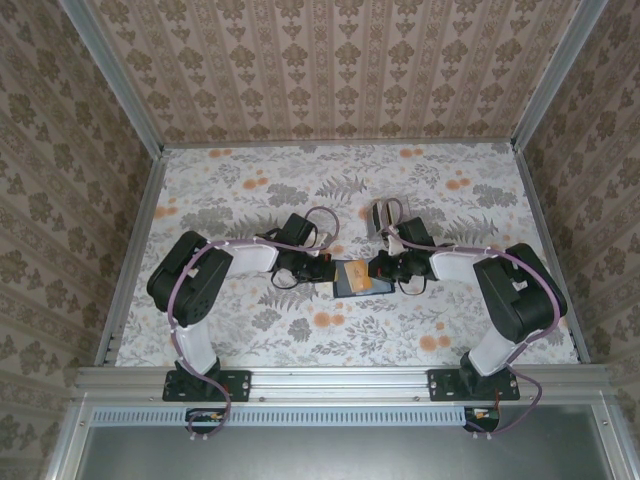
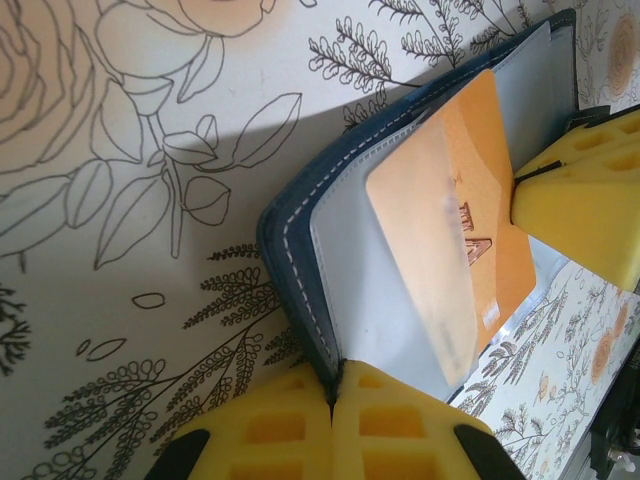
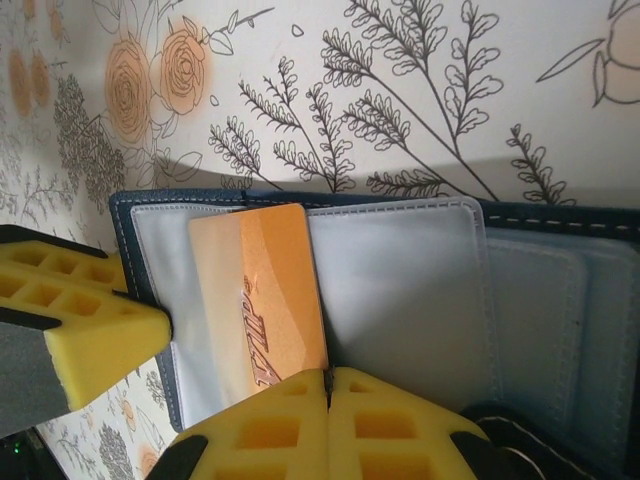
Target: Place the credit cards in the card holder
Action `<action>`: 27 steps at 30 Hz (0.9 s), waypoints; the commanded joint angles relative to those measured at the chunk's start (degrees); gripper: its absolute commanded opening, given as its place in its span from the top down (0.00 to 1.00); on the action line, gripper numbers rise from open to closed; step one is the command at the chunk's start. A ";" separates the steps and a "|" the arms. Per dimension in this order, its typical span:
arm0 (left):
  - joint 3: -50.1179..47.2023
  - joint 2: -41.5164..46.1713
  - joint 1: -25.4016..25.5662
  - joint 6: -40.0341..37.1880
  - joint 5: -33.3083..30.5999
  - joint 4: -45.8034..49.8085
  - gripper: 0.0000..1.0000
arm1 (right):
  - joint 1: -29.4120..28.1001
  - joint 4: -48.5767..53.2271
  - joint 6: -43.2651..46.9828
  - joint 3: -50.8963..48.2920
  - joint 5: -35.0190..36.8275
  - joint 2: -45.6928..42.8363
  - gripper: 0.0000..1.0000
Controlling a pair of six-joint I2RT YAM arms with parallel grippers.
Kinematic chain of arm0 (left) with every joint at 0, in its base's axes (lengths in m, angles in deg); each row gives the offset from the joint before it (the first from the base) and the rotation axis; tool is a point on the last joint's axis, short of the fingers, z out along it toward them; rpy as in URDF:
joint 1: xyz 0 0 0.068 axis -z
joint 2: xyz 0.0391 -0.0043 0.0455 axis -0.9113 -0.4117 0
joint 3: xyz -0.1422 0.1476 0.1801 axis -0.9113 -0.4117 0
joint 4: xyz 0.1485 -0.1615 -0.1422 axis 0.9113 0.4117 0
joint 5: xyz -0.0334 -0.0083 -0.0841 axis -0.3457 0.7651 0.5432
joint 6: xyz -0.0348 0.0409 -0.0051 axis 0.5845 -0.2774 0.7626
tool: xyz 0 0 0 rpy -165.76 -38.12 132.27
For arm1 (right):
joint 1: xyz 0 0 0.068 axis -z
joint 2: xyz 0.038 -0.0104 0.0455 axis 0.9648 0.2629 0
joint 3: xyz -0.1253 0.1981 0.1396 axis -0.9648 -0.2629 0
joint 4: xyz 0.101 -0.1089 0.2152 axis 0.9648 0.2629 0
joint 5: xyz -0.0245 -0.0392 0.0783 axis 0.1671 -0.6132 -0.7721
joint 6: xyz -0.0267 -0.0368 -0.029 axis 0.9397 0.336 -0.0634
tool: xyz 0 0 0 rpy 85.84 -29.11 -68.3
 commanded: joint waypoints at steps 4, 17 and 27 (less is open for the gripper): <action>-1.90 -0.17 1.07 0.05 -1.11 0.85 1.00 | -2.32 -7.40 -8.06 -3.17 1.10 0.40 1.00; -2.27 -0.79 1.05 3.00 -0.05 -2.30 0.97 | -6.47 -4.58 -8.49 -0.52 1.11 1.82 1.00; -3.46 2.11 -0.49 1.31 -0.17 0.38 0.77 | -6.29 4.62 -2.56 1.45 3.86 -2.28 0.83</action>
